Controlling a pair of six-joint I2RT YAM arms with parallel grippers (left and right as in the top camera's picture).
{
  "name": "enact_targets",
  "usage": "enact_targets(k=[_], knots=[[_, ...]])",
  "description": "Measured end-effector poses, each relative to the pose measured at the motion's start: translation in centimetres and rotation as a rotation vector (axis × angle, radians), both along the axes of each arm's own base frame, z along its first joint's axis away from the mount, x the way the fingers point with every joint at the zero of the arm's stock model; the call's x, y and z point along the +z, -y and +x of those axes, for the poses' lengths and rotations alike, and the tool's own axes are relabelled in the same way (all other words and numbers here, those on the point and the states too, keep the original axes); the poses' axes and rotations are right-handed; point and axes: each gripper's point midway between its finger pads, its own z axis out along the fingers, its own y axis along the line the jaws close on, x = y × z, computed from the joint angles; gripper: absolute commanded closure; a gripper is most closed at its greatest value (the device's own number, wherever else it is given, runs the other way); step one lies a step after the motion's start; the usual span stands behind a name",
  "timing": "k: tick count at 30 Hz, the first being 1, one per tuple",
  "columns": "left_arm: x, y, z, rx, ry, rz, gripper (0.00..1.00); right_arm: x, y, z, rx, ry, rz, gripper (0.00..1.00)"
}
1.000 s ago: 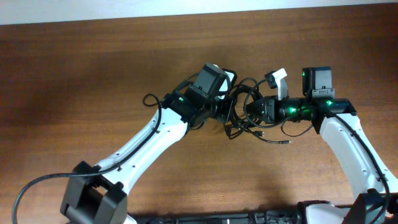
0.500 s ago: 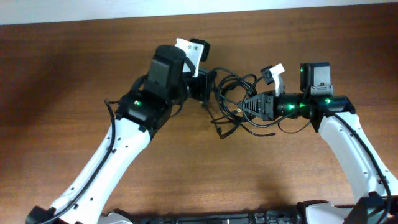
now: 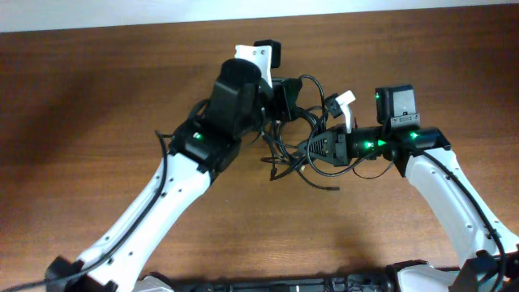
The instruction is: Untangle cables
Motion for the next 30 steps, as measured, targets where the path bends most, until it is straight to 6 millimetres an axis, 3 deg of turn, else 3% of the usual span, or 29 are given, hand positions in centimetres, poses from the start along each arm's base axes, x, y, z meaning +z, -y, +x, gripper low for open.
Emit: enact_targets(k=[2,5,7,8,9,11,14,15,19,20,22,27,28,29,30], knots=[[-1.0,0.0,1.0,0.024,0.000,0.018,1.00,-0.5,0.1,0.1,-0.011,-0.001,-0.024,0.96],[-0.2,-1.4,2.4,0.052,0.056,0.022,1.00,-1.6,0.5,0.1,-0.036,-0.030,-0.083,0.96],[-0.4,-4.7,3.8,0.131,0.045,0.054,1.00,-1.9,0.5,0.1,-0.040,-0.034,-0.097,0.96],[0.1,-8.6,5.1,0.251,0.049,0.083,1.00,-2.3,0.7,-0.1,-0.045,-0.050,-0.112,0.96],[0.4,-11.1,5.7,0.323,0.050,0.101,0.98,-2.4,0.7,-0.1,-0.047,-0.052,-0.116,0.96],[-0.6,-14.2,5.3,0.403,-0.009,0.166,0.93,-2.5,0.7,-0.1,-0.050,-0.052,-0.122,0.96],[-3.6,-14.4,3.2,0.385,-0.131,0.250,0.80,-2.1,0.5,0.1,-0.042,-0.031,-0.101,0.95],[-4.3,-14.3,2.5,0.372,-0.161,0.272,0.70,-1.9,0.5,0.3,-0.038,-0.017,-0.091,0.87],[-5.1,-11.1,0.1,0.163,-0.197,0.269,0.37,-1.6,0.3,0.7,-0.039,0.009,-0.079,0.83],[-4.9,-9.8,-0.7,0.081,-0.205,0.235,0.36,-1.5,0.4,1.0,-0.052,0.006,-0.079,0.83],[-4.9,-8.7,-1.8,-0.001,-0.224,0.207,0.36,-1.2,0.3,1.5,-0.066,0.017,-0.069,0.96],[-6.3,-6.3,-4.6,-0.116,-0.282,0.210,0.34,-1.1,0.3,1.5,-0.072,0.001,-0.061,0.95],[-7.6,-6.1,-5.3,-0.120,-0.299,0.240,0.34,-1.1,0.3,1.5,-0.072,0.001,-0.061,0.71],[-8.7,-5.9,-6.0,-0.124,-0.315,0.270,0.34,-1.1,0.3,1.5,-0.072,0.001,-0.061,0.35],[-9.4,-5.7,-6.5,-0.131,-0.325,0.287,0.34,-1.1,0.3,1.5,-0.076,-0.006,-0.062,0.28]])
